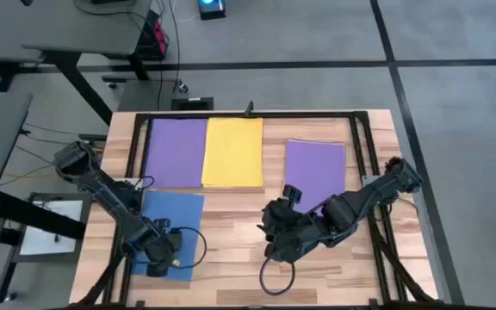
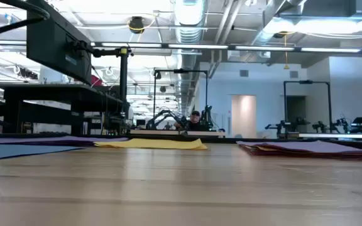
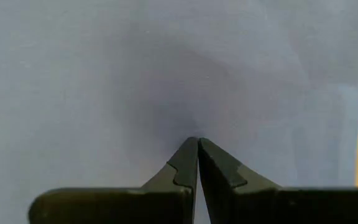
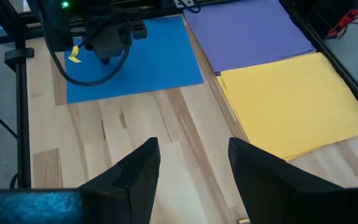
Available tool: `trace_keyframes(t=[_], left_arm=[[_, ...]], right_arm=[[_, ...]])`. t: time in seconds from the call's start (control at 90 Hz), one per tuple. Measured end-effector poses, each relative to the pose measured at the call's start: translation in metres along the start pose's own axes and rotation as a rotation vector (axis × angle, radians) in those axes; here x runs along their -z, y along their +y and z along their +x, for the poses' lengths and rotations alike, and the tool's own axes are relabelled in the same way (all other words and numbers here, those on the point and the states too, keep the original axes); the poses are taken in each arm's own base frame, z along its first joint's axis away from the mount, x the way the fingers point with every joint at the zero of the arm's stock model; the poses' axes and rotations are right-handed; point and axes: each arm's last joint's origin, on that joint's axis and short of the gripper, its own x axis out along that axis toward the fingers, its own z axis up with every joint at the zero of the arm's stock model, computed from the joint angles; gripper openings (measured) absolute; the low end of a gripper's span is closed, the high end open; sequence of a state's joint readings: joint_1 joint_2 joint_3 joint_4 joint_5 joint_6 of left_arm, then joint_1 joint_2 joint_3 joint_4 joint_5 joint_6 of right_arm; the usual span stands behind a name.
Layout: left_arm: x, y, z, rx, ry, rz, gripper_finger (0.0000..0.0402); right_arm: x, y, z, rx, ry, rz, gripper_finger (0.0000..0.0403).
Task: Organize paper
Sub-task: Move the blue paper to the middle left of the table, then stack the purple colored paper on top of the other purple colored paper
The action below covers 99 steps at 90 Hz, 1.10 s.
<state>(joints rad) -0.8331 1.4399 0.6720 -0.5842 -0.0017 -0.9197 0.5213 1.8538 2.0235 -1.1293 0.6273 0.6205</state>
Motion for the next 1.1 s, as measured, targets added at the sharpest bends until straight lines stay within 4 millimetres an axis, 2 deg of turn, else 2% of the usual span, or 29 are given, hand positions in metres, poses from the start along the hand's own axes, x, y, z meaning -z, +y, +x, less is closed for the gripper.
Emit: trace_keyframes(t=[0.544, 0.7, 0.933, 1.1], left_arm=[[-0.006, 0.000, -0.001, 0.000, -0.041, -0.041, 0.0000], [-0.012, -0.007, -0.011, 0.022, -0.062, 0.003, 0.0000], [-0.016, -0.007, -0.022, -0.036, -0.020, 0.003, 0.0000], [-0.034, -0.010, -0.041, 0.014, -0.076, -0.019, 0.0012]], right_arm=[[0.001, -0.003, 0.001, 0.020, 0.021, -0.014, 0.0182], [0.000, -0.005, 0.002, 0.023, 0.021, -0.014, 0.0182], [-0.002, -0.009, 0.006, 0.023, 0.033, -0.002, 0.0182], [0.001, -0.026, 0.011, 0.080, 0.141, 0.051, 0.0182]])
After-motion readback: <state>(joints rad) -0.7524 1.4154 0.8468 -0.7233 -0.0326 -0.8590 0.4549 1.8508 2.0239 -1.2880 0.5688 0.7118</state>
